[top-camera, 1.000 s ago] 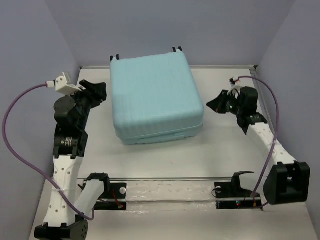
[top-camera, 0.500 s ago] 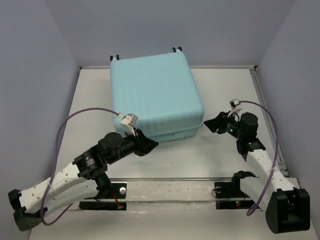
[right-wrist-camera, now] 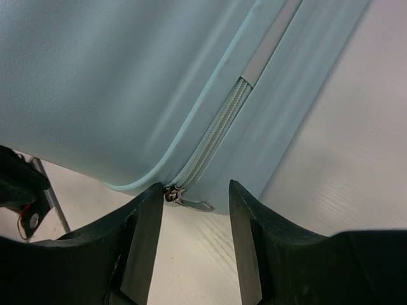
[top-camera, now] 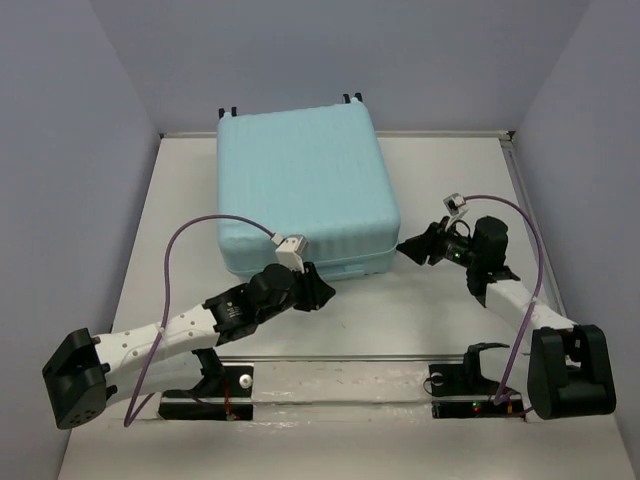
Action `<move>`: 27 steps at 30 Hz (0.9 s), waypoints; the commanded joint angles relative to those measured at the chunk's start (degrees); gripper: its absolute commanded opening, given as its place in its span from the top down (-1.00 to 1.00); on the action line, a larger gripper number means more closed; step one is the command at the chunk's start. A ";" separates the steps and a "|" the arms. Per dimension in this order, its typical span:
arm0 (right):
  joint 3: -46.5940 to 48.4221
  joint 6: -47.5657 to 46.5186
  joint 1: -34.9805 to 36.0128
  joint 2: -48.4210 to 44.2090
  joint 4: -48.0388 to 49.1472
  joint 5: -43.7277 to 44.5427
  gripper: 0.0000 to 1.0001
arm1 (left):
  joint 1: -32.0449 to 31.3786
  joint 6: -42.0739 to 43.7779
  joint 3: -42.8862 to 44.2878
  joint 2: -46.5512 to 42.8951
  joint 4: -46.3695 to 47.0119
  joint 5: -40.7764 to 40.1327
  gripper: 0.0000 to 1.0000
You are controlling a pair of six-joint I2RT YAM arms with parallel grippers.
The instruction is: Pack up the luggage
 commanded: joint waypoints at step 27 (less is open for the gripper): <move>-2.77 4.94 0.98 8.95 21.85 -9.07 -0.09 | 10.43 2.84 1.15 2.33 10.94 7.54 0.20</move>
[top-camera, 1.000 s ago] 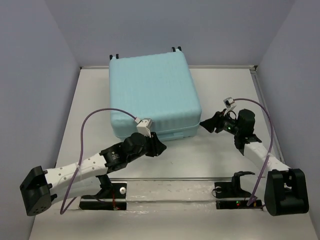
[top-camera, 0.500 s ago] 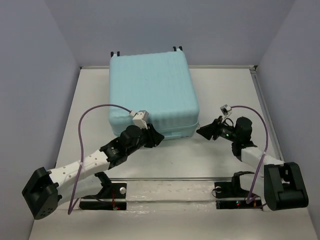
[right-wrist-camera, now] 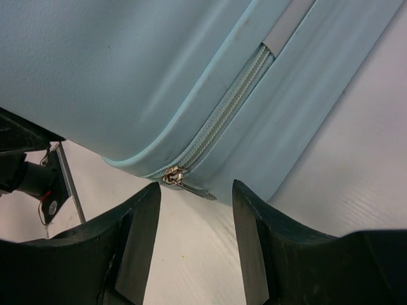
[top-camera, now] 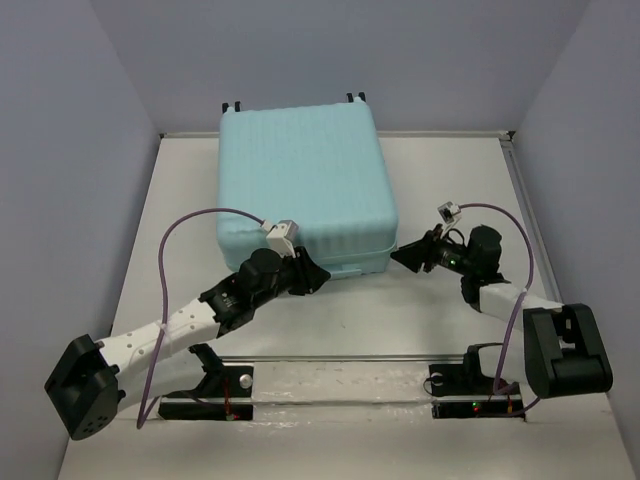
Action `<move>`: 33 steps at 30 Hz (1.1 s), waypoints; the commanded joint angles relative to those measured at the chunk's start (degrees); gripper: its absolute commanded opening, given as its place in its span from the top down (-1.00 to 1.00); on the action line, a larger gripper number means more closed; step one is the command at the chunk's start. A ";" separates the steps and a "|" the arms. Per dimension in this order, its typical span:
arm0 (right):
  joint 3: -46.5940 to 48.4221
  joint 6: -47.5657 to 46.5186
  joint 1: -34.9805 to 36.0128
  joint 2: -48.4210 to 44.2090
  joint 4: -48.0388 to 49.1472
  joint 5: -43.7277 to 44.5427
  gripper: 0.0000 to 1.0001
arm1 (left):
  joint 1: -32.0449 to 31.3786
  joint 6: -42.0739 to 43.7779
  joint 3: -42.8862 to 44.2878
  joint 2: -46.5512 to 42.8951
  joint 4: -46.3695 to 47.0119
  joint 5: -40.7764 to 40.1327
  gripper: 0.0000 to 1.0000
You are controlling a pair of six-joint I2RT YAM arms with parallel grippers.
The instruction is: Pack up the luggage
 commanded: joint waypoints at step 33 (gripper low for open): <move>-2.09 2.02 26.23 -19.04 -25.04 28.41 0.86 | -0.22 2.68 15.56 19.59 8.34 -6.27 0.19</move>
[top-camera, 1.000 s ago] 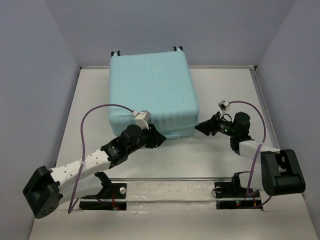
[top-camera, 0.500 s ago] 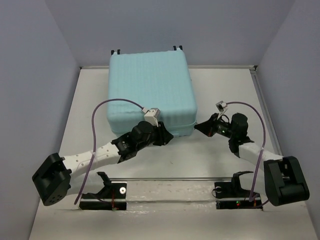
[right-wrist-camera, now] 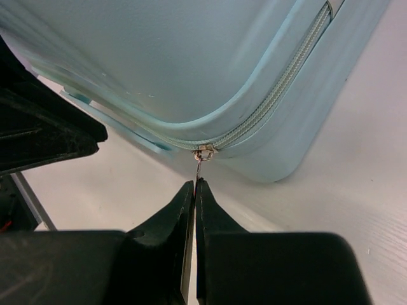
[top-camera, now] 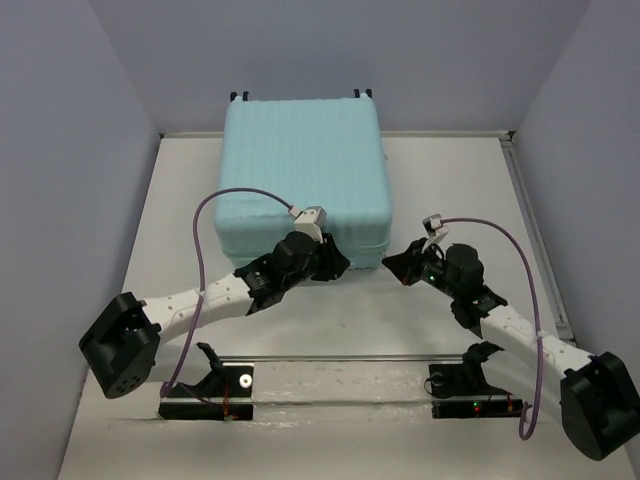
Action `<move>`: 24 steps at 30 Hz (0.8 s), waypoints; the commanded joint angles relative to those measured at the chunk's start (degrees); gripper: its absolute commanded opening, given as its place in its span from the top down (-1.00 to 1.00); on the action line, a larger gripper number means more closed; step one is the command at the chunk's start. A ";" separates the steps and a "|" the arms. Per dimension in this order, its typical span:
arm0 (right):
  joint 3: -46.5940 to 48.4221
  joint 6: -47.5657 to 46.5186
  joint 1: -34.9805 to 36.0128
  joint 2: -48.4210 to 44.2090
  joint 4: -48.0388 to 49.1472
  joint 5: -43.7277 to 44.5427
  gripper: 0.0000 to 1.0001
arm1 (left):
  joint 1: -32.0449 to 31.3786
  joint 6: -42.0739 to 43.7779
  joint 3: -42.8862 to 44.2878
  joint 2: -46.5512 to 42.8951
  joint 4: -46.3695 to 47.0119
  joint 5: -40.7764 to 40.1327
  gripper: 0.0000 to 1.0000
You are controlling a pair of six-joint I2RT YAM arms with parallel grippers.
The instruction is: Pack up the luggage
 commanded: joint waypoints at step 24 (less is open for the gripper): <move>9.20 8.77 31.87 17.39 0.41 30.24 0.86 | 26.12 13.95 14.69 -22.57 -23.63 -5.31 -0.79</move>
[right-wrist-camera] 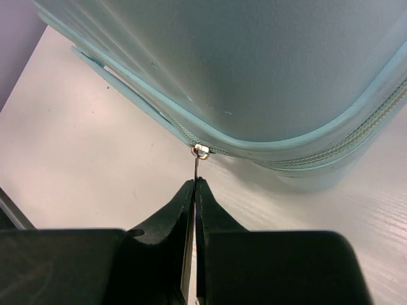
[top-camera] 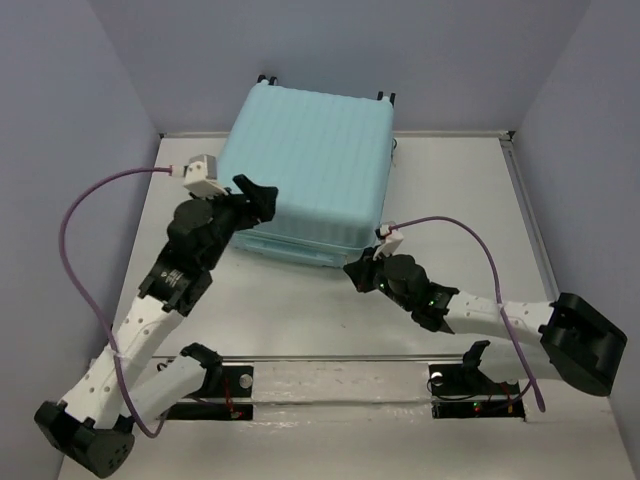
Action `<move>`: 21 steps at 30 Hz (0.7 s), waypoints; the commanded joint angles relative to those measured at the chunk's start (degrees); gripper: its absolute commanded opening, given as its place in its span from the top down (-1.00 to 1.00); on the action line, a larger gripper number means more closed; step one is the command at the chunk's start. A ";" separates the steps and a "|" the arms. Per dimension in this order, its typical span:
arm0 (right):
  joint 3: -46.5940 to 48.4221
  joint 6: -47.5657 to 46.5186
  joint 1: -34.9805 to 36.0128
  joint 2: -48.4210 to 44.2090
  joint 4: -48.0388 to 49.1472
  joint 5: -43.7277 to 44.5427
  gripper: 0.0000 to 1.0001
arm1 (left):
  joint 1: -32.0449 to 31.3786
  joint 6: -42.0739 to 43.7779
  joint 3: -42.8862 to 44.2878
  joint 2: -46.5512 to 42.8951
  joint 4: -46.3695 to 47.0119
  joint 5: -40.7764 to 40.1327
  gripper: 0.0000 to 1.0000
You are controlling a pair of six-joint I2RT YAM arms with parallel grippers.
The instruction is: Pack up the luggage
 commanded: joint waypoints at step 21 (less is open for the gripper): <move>-3.56 -0.66 2.23 -7.84 -8.54 -8.81 0.87 | 36.32 7.17 23.51 28.51 -6.43 18.85 -0.98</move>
